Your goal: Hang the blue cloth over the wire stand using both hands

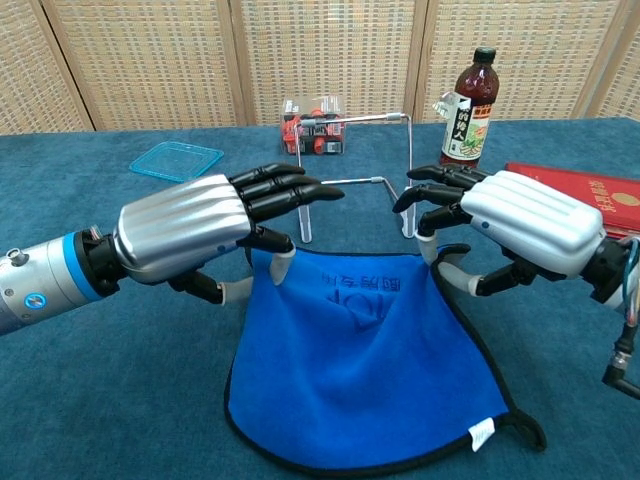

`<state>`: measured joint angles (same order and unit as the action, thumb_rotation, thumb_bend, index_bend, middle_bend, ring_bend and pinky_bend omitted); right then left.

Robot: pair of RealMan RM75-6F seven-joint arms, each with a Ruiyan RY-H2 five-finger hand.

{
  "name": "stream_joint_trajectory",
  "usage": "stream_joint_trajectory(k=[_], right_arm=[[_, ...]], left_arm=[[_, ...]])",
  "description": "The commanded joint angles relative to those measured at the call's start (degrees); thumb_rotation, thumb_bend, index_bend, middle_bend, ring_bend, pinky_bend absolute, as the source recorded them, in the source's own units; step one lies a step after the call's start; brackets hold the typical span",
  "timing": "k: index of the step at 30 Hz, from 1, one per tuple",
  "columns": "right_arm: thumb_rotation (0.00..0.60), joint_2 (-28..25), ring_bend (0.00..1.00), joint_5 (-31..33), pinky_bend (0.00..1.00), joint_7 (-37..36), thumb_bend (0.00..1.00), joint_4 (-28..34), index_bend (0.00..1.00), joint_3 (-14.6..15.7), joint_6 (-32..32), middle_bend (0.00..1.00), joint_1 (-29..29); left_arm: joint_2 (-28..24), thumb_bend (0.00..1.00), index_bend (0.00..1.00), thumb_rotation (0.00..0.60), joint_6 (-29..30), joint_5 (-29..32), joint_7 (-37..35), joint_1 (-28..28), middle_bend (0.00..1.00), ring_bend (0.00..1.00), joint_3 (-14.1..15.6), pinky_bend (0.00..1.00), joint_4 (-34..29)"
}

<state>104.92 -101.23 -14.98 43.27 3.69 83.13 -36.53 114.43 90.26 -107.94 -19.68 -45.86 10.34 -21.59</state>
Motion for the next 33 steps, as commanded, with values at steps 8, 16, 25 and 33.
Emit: stream_joint_trajectory(k=[8,16,25,33], right_arm=[[0.600,-4.1,0.05,4.9,0.08,2.1,0.54,13.5,0.64,-5.0,-1.2,0.23,0.3],[0.600,-6.3,0.05,9.0,0.08,7.3,0.55,22.4,0.65,-8.8,-2.7,0.24,1.0],[0.600,-10.0,0.05,14.9,0.08,14.3,0.57,34.8,0.65,-14.3,-4.7,0.24,1.3],[0.600,-10.8,0.05,17.1,0.08,17.8,0.57,38.6,0.65,-16.1,-6.0,0.24,1.0]], left_arm=[[-2.4,0.48,0.71,0.600,-0.5,4.4,-1.0,0.1,0.00,0.00,-3.8,0.00,-6.8],[-6.9,0.48,0.71,0.600,-5.2,7.5,5.3,-1.2,0.00,0.00,-7.0,0.00,-18.3],[-11.3,0.48,0.71,0.600,-6.2,9.7,11.8,-2.5,0.00,0.00,-11.7,0.00,-30.6],[-13.2,0.48,0.71,0.600,-6.9,9.8,15.1,-3.3,0.00,0.00,-13.4,0.00,-35.0]])
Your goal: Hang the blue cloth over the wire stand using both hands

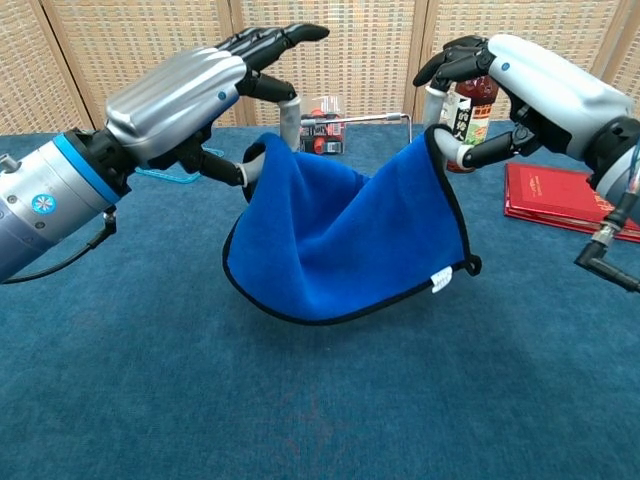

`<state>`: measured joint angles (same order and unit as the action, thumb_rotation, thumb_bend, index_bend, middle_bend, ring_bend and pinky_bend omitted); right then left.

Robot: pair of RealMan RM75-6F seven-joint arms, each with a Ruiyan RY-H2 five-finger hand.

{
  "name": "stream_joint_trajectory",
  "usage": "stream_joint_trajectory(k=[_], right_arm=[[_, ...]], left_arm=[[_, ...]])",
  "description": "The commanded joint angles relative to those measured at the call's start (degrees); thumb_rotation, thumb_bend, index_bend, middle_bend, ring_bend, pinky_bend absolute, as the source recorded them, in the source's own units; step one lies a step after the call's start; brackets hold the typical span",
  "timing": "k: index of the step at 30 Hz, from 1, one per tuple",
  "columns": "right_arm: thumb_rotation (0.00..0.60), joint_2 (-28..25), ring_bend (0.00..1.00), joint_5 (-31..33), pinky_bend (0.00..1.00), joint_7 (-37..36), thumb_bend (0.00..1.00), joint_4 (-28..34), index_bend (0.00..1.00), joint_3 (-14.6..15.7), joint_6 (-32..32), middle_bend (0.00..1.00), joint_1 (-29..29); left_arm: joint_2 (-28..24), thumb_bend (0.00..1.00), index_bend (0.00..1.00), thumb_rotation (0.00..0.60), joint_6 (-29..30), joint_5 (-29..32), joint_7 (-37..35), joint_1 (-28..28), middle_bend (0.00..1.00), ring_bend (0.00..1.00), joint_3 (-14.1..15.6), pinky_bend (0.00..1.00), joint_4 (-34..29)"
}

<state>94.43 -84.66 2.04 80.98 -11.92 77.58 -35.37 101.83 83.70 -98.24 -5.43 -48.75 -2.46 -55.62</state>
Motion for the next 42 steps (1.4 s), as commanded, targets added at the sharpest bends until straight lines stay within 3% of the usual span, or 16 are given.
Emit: stream_joint_trajectory(k=[1,20,32,42], right_arm=[[0.600,-0.5,0.05,0.9,0.08,1.3,0.57,1.6,0.65,-0.9,-0.7,0.24,-0.3],[0.600,-4.6,0.05,12.5,0.08,9.3,0.57,14.9,0.65,-10.0,-4.2,0.24,-2.3],[0.600,-4.3,0.05,16.7,0.08,13.6,0.57,16.1,0.65,-13.2,-4.6,0.24,-4.8],[0.600,-4.1,0.05,21.0,0.08,15.4,0.57,15.3,0.65,-16.1,-5.3,0.24,-7.3]], left_arm=[[-1.0,0.48,0.71,0.600,-0.4,0.1,1.5,-0.6,0.00,0.00,-0.9,0.00,-1.4],[-6.5,0.48,0.71,0.600,-3.4,0.7,7.5,-4.6,0.00,0.00,-6.9,0.00,-9.7],[-7.1,0.48,0.71,0.600,-6.3,3.4,11.3,-6.2,0.00,0.00,-10.1,0.00,-13.7],[-6.0,0.48,0.71,0.600,-8.8,6.3,11.7,-7.8,0.00,0.00,-12.4,0.00,-12.3]])
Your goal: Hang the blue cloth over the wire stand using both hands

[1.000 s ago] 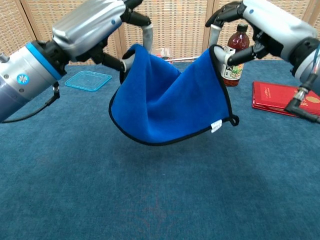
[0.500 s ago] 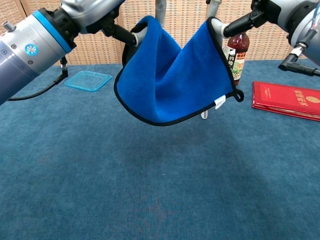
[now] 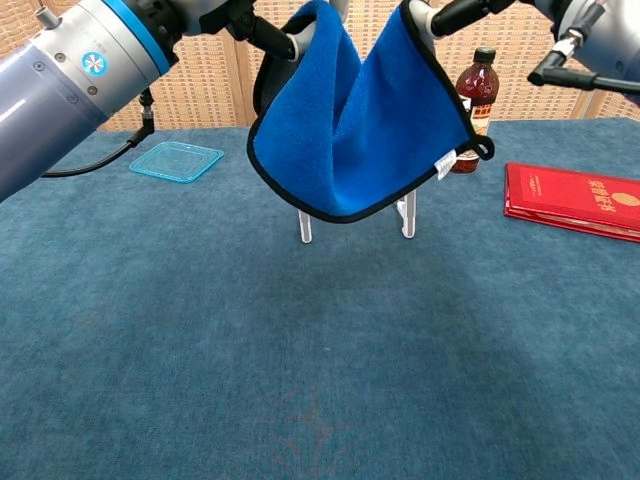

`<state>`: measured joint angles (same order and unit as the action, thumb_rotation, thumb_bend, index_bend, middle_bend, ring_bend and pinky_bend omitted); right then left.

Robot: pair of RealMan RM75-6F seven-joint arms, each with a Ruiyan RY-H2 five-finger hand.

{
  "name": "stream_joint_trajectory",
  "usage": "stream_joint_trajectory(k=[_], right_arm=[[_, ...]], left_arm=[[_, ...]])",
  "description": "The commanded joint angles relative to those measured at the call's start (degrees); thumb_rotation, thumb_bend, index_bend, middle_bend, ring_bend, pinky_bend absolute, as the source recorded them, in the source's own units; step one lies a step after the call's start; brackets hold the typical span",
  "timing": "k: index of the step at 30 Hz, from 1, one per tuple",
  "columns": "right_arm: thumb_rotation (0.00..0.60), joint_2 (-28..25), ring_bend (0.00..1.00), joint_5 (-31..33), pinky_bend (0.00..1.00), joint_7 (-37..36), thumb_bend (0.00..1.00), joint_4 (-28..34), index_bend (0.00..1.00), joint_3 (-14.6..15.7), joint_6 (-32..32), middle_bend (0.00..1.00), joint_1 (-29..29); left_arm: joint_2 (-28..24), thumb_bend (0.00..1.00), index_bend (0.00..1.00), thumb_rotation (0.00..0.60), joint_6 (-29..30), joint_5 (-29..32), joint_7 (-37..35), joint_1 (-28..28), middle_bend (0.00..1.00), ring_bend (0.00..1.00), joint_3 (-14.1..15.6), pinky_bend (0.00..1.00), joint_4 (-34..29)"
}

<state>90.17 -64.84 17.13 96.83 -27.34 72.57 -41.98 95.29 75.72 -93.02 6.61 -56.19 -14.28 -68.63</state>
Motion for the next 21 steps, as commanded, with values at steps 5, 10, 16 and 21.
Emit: stream_joint_trajectory(k=[5,10,16,21], right_arm=[[0.600,0.6,0.05,2.6,0.08,-0.1,0.57,-3.0,0.65,-1.3,-1.2,0.24,-2.0],[0.600,1.5,0.05,3.1,0.08,-0.6,0.57,-5.5,0.65,-1.3,-1.7,0.24,-3.3],[0.600,2.7,0.05,4.0,0.08,-0.7,0.57,-7.9,0.65,-1.7,-2.2,0.24,-4.9],[0.600,3.8,0.05,5.3,0.08,0.0,0.57,-10.3,0.65,-2.7,-2.9,0.24,-7.0]], left_arm=[[1.6,0.48,0.71,0.600,-2.0,4.0,-2.8,-0.3,0.00,0.00,-1.8,0.00,3.2],[2.3,0.48,0.71,0.600,-3.0,6.0,-5.3,-0.3,0.00,0.00,-2.5,0.00,5.0],[2.4,0.48,0.71,0.600,-3.6,6.9,-5.7,-1.0,0.00,0.00,-3.3,0.00,6.4],[3.1,0.48,0.71,0.600,-4.6,7.3,-6.6,-2.3,0.00,0.00,-3.8,0.00,8.5]])
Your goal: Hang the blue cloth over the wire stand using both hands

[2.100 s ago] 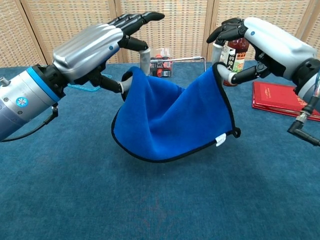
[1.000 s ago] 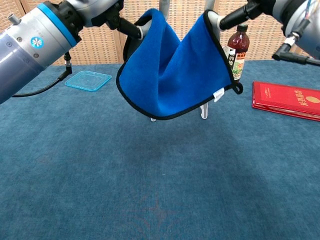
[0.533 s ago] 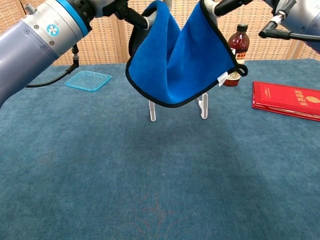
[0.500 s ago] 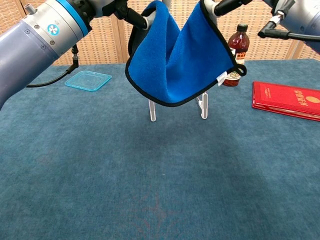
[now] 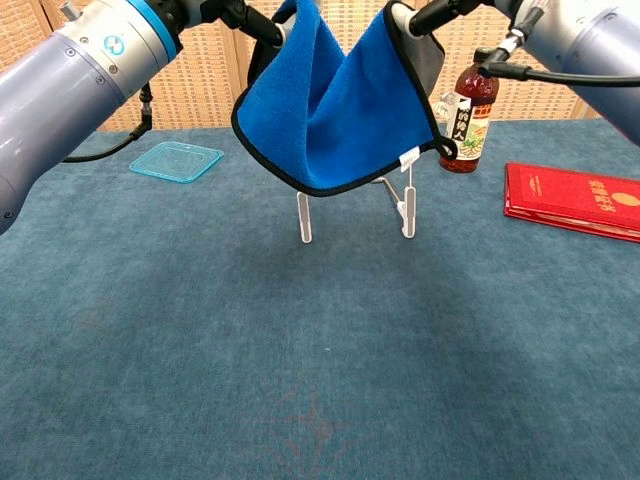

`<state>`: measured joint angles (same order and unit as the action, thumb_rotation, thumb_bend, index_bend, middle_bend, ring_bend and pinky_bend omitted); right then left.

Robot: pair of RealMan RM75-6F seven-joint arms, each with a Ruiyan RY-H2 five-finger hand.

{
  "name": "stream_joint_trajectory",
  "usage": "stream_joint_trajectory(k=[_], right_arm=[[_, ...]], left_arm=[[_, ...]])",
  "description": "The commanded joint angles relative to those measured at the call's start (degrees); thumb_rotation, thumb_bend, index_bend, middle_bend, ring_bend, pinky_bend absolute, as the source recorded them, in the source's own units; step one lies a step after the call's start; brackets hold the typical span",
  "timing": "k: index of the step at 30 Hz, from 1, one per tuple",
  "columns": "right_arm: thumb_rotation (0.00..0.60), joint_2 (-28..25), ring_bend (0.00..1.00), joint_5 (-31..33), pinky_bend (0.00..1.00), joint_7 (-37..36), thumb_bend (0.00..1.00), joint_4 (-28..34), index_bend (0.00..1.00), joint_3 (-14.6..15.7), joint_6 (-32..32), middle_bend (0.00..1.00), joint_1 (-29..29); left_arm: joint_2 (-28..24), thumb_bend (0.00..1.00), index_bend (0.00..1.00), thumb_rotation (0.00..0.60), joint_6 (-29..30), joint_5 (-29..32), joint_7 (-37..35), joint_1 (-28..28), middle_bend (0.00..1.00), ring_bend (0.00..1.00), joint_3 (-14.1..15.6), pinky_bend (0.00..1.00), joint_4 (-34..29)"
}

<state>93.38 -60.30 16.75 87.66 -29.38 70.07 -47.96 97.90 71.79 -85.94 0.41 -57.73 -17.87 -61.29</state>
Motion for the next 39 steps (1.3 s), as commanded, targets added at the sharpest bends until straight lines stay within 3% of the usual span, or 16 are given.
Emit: stream_joint_trajectory(k=[1,17,31,39], right_arm=[[0.600,0.8,0.05,1.1,0.08,0.5,0.57,-1.7,0.65,-1.0,-0.6,0.24,-1.5],[0.600,1.2,0.05,5.9,0.08,0.5,0.57,-6.4,0.65,-5.3,-2.4,0.24,-6.4],[0.600,1.3,0.05,8.2,0.08,-0.8,0.57,-10.3,0.65,-6.2,-3.0,0.24,-8.8],[0.600,0.7,0.05,9.0,0.08,-0.9,0.57,-10.2,0.65,-6.1,-2.9,0.24,-9.3]], left_arm=[[0.7,0.47,0.71,0.600,-0.9,0.3,-0.6,-1.1,0.00,0.00,-0.4,0.00,1.8],[3.2,0.47,0.71,0.600,-0.6,1.1,-5.4,-5.3,0.00,0.00,-2.7,0.00,10.4],[5.0,0.47,0.71,0.600,1.2,2.3,-12.1,-6.5,0.00,0.00,-3.1,0.00,18.9],[5.3,0.47,0.71,0.600,1.7,3.0,-13.4,-6.9,0.00,0.00,-3.1,0.00,20.1]])
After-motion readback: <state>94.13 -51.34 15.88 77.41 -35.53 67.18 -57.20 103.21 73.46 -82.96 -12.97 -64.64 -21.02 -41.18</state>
